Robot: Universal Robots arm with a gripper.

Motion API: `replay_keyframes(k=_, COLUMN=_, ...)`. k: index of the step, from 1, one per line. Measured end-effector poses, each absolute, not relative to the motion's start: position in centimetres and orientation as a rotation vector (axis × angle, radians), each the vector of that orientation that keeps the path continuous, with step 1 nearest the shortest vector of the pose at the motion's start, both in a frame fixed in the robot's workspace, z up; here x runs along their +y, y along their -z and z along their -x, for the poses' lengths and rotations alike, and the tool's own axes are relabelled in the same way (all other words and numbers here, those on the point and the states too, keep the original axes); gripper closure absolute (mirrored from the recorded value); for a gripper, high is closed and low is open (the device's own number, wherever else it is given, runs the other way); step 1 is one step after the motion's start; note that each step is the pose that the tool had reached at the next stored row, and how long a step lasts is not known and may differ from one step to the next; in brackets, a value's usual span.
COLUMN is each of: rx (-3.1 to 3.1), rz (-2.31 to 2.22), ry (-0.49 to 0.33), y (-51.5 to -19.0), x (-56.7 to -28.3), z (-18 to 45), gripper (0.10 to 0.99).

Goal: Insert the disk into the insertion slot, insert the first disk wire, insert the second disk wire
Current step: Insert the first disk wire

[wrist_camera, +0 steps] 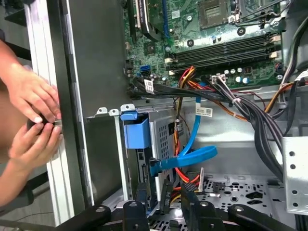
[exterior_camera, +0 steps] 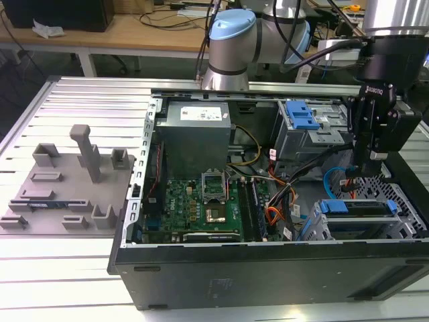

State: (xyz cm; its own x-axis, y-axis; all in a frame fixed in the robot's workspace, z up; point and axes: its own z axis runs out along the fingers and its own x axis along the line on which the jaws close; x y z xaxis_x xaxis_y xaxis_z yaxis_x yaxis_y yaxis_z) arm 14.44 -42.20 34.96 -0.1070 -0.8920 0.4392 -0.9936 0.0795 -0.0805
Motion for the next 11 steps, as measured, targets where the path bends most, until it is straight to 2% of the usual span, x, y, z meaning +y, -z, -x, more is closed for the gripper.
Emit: replay_keyframes(k=11, rx=-2.108, rz=-1.849, ry=-0.574, y=-34.32, x=-41.47, z=-14.45, gripper=0.675)
